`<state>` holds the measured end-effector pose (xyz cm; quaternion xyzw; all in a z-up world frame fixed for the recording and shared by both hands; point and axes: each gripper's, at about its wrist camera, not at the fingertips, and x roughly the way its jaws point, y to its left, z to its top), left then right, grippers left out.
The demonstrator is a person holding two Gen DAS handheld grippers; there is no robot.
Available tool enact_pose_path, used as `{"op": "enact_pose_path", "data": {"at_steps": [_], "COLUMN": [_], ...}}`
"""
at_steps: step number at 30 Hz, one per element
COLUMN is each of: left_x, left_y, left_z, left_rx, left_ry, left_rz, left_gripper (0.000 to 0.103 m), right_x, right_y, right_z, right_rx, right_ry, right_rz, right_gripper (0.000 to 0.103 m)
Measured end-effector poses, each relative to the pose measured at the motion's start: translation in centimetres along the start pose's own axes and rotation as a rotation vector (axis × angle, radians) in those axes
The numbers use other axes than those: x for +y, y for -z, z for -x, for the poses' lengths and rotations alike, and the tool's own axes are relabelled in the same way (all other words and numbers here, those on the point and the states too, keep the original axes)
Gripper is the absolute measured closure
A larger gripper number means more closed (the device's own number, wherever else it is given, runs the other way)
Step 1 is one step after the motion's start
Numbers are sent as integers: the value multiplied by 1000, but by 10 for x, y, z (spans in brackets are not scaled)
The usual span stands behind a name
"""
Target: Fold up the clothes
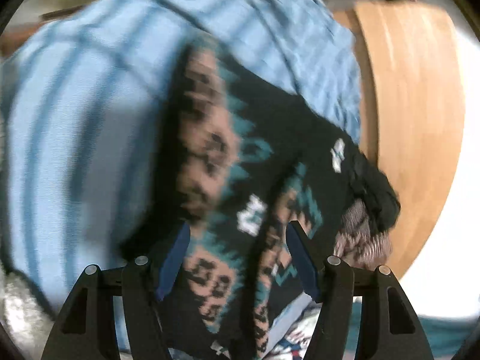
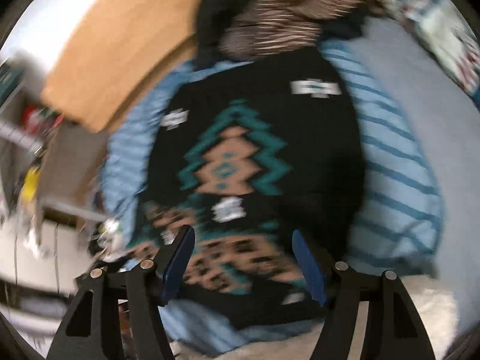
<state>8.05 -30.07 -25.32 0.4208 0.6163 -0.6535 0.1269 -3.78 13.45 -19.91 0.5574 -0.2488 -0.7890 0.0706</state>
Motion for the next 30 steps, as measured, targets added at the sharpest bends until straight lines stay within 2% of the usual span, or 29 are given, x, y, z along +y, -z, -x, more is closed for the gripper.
{"op": "enact_pose_path", "data": {"at_steps": [3,8,12,17,21,23,25,26,28,30], "left_x": [-29,-48,-42,-33,-29,-27,-26,-27,-32,-40], "left_y": [8,35,59,78,101,118,133,144,166,188], "left_z": [-28,-81,-96,-108,-116,-117,-118,-120,-124,-128], "left_rx": [74,229,330,444,580,609,623,644,683,718], "left_ry": [-42,-100,-55,3,24,11,5,-1,-18,-41], "left_rz": [-100,-169,-188,-182,-190,-210,-217,-224,-261,-319], "left_gripper": [36,36,36,36,36,36,36,36,36,36], "right_x": [-22,-40,-44,-34,-32,-38,-52,-58,-68,-77], "right_y": [-1,8,23,33,45,41,28,19,-1,-18], "right_z": [-9,-36,-58,-64,-62,-54,-39,-32,-23,-28], "right_rx": [45,153,250,310,387,372,308,268,189,180], "right_ry": [43,82,49,-12,-72,-119,-174,-171,-76,76], "right_rz": [-37,-35,-41,7,25,-27,-120,-150,-153,-122], "right_gripper": [31,31,31,31,37,42,43,43,42,42]}}
